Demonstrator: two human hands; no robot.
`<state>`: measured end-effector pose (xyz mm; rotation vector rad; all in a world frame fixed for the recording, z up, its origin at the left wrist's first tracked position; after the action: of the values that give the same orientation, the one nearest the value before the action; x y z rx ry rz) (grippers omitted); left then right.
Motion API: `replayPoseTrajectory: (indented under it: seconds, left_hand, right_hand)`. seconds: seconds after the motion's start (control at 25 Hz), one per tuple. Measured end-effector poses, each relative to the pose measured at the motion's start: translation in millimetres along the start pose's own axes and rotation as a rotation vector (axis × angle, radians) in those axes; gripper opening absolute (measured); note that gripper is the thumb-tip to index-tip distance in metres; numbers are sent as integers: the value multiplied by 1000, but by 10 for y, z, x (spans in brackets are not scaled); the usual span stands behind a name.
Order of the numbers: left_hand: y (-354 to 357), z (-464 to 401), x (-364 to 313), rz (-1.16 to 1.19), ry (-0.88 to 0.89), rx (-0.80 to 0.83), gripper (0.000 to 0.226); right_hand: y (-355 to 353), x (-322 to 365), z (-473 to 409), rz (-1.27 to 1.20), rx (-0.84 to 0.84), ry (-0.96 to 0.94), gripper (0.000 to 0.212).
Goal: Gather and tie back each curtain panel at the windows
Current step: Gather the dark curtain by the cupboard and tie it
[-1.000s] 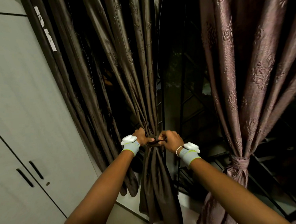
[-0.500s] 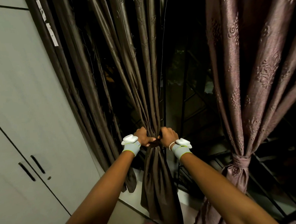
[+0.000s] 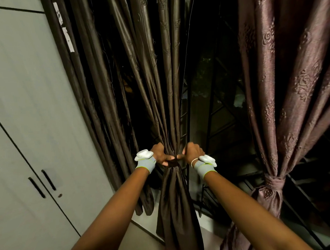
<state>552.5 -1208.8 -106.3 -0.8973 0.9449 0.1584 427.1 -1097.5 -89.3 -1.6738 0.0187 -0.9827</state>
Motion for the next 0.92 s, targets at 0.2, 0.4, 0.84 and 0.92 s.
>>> replayPoseTrajectory:
  seconds: [0.2, 0.4, 0.84, 0.92]
  left_hand:
    - [23, 55, -60, -1, 54, -35, 50]
    - [-20, 85, -68, -63, 27, -113, 47]
    - [-48, 94, -109, -479, 9, -180, 60]
    - [-61, 93, -109, -488, 3, -188, 60]
  right_hand:
    - [112, 228, 40, -25, 162, -87, 39]
    - [190, 300, 43, -28, 283, -77, 68]
    - [188, 277, 36, 75, 193, -77, 75]
    - [188, 274, 47, 110, 169, -81, 72]
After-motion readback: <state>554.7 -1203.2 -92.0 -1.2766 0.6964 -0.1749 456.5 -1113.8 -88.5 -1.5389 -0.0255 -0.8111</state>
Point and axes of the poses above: each hand's wrist, its own z-axis away from the middle knuckle, its own y-axis out of the palm, x = y × z, the point moved 7 cm from there along -z, towards the middle knuckle, and after that the axes turned 3 degrees about x, right-handed, at the moved point
